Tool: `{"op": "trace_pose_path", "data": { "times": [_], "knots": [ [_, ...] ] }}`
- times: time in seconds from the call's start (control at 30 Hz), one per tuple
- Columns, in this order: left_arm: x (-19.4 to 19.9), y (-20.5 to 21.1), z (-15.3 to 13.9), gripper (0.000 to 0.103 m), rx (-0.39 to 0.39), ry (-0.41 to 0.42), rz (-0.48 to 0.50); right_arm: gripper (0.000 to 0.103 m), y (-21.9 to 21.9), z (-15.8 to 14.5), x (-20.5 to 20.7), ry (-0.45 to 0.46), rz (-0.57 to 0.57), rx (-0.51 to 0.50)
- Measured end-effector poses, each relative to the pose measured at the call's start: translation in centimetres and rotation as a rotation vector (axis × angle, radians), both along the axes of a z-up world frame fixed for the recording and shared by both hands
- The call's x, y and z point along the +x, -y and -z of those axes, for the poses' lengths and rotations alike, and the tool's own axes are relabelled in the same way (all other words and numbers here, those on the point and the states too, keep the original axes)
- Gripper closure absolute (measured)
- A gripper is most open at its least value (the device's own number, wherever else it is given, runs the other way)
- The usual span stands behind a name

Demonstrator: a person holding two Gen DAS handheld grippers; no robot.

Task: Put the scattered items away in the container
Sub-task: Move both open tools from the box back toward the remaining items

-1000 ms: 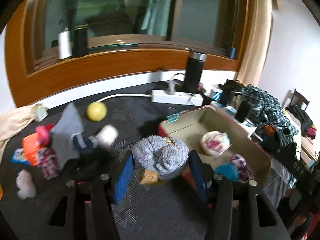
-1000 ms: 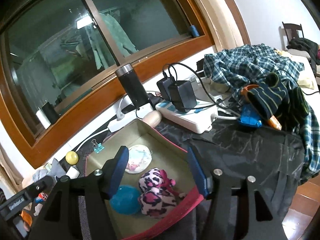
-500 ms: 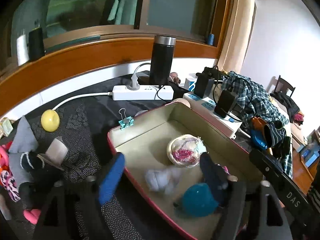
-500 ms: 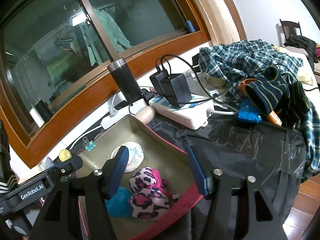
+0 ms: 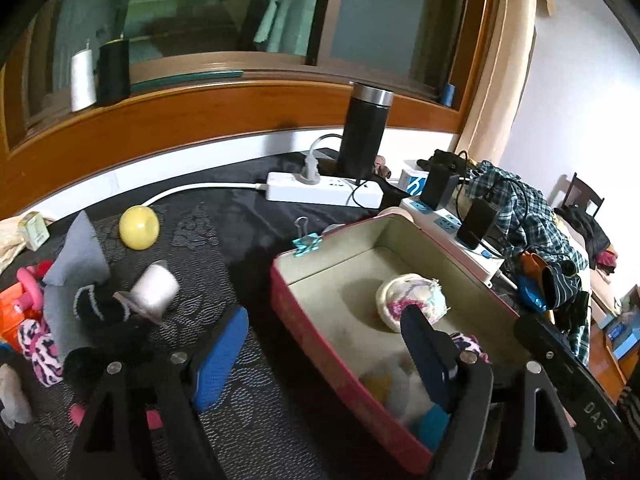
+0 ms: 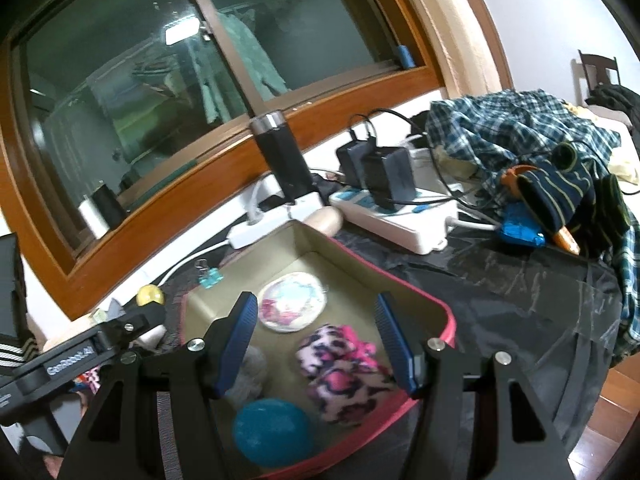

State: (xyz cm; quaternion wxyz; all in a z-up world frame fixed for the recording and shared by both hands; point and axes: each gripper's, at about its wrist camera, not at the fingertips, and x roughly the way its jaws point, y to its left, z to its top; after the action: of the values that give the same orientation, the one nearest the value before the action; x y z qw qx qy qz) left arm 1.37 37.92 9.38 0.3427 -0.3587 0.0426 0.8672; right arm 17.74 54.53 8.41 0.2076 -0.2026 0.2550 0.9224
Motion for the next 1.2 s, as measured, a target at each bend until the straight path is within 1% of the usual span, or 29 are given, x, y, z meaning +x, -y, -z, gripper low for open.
{"op": "trace_pose_path", "data": {
  "times": [0.1,0.23,0.3,0.63,0.87,1.0,1.2],
  "knots": [
    [0.0,1.1,-0.2,0.023,0.002,-0.003,-0.015,0.038,1.4,-0.6,0.0,-0.016,-0.028,0.011],
    [-0.1,3.0,-0.6,0.023,0.003,-0.013,-0.042,0.035,3.1,-0.8,-0.2,-0.025,-0.064,0.005],
    [-0.2,4.3,-0.8,0.023,0.004,-0.018,-0.063,0.035,3.9,-0.8,-0.4,-0.024,-0.083,-0.001],
    [-0.9,11.6,-0.8,0.023,0.006,-0.016,-0.180,0.034,8.4,-2.0,-1.8,-0.021,-0.179,0.042],
    [-1.5,18.6,-0.3,0.023,0.014,-0.005,-0.293,0.025,12.2,-2.3,-3.5,0.006,-0.272,0.068],
    [-1.9,23.2,0.3,0.023,0.020,0.011,-0.372,0.024,14.9,-2.0,-5.1,0.045,-0.349,0.078],
    [-1.8,30.3,1.6,0.023,0.006,0.031,-0.497,0.024,18.1,-1.0,-7.5,0.111,-0.447,0.080]
  ]
}}
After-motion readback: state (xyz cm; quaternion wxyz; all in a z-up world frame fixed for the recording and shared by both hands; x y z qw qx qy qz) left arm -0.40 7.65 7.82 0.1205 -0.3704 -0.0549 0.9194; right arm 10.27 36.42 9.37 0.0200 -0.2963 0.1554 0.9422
